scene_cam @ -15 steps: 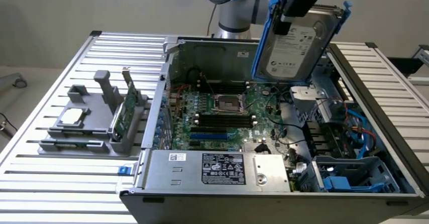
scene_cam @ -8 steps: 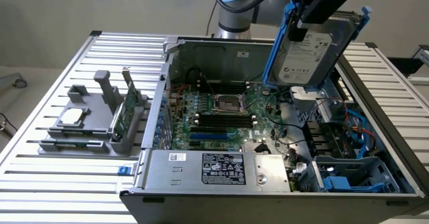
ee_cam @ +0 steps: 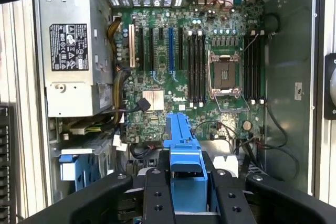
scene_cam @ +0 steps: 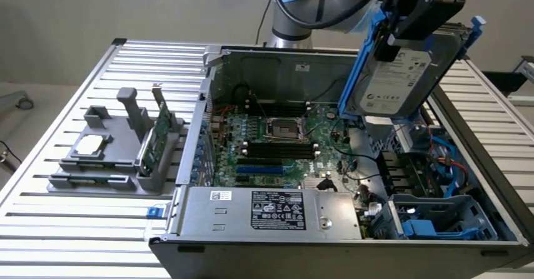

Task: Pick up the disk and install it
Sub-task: 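Pick up the disk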

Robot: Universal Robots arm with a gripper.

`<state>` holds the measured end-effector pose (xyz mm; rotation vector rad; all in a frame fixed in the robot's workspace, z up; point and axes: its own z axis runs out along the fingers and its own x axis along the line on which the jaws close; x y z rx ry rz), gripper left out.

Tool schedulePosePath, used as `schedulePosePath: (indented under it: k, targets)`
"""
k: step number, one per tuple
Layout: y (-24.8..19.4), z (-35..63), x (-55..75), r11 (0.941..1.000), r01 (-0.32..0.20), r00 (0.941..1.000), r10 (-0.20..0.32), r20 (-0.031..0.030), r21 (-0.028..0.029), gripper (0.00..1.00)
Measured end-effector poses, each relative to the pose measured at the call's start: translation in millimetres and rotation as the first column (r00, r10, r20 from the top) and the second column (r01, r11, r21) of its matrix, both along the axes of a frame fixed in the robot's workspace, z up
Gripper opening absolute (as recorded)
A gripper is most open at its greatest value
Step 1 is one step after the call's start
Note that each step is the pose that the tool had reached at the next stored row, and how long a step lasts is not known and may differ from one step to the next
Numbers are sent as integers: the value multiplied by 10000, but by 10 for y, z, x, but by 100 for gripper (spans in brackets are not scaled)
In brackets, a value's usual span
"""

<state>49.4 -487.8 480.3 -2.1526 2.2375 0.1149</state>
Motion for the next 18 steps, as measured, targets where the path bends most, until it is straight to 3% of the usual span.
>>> schedulePosePath:
  k: [18]
  targets:
    - [-432,4,355,10000,0,10000,0,0,-1,33]
